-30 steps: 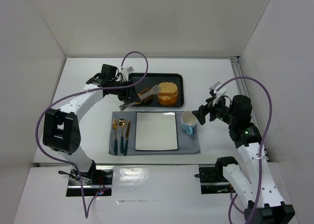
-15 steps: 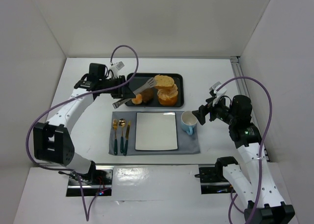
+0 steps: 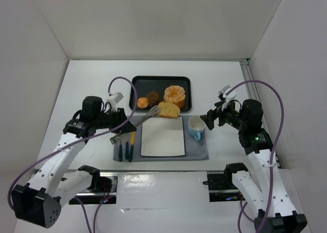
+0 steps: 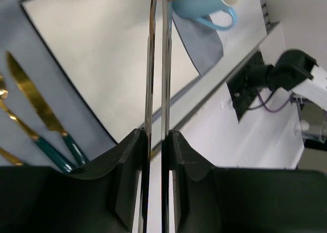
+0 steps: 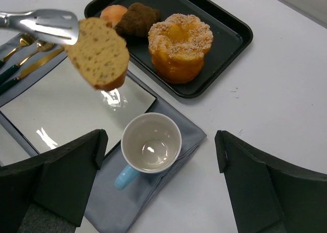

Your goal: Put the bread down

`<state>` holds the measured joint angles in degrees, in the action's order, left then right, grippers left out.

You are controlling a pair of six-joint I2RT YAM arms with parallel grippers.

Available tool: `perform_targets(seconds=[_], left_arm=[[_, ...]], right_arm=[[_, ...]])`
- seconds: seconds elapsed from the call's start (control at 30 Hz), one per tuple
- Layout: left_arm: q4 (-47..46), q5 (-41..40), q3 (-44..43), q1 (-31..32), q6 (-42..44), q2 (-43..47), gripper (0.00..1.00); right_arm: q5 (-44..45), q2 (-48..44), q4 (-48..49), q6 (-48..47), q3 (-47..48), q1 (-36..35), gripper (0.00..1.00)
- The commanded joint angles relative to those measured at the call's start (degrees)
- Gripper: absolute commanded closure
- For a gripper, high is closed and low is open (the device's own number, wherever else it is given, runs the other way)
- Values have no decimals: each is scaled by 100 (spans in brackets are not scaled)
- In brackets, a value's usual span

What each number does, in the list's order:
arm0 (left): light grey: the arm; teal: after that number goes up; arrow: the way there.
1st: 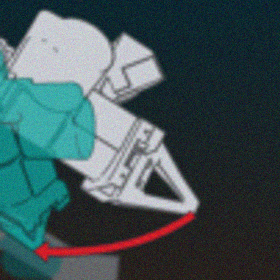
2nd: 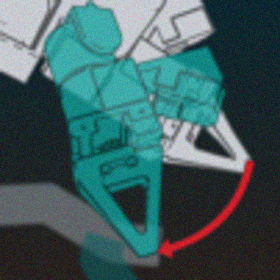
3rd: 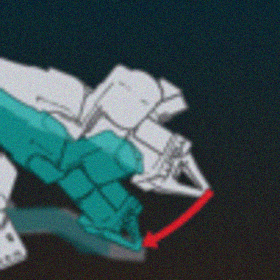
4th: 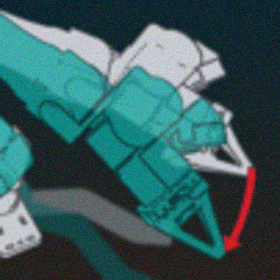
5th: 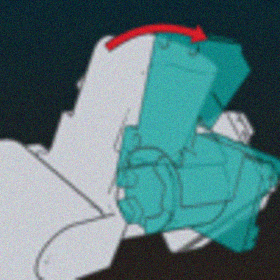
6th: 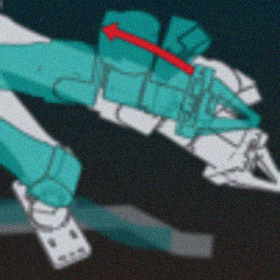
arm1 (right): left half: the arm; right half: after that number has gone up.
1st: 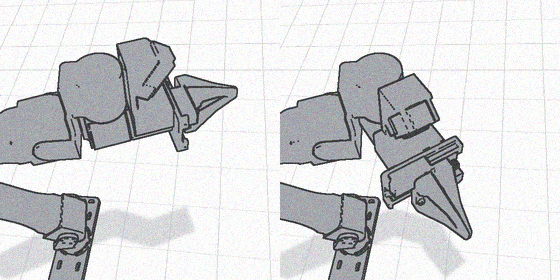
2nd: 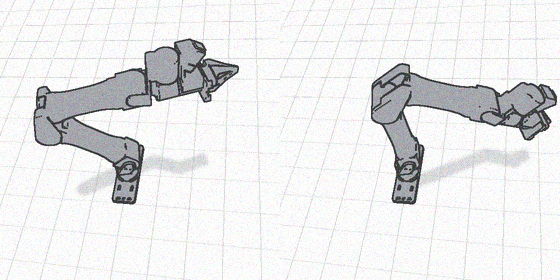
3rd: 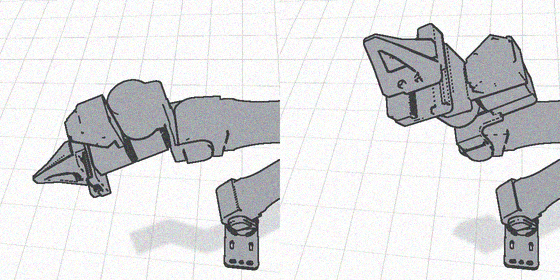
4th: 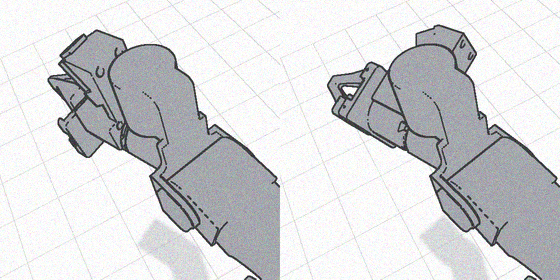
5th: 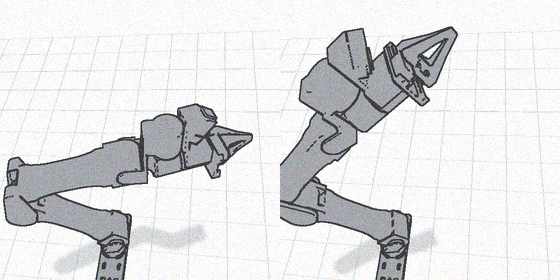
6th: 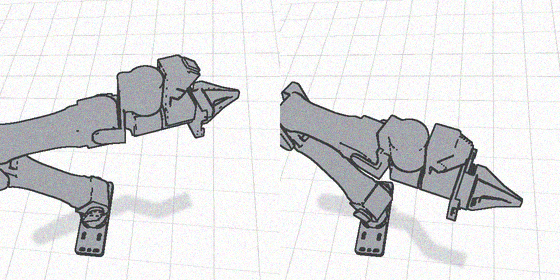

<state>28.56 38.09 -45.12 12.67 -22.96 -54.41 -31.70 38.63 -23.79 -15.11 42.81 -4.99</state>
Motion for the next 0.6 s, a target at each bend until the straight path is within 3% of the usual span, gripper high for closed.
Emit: perform_targets(seconds=[0.0,0.33,0.57], left_arm=[[61,-117,30,315,-252,221,100],[405,-1355,451,1150,-1175,941,100],[774,-1795,390,1369,-1343,485,100]], right_arm=[[33,-75,59,-62,167,-19,0],[33,-75,59,-62,167,-19,0],[33,-128,59,-62,167,-19,0]])
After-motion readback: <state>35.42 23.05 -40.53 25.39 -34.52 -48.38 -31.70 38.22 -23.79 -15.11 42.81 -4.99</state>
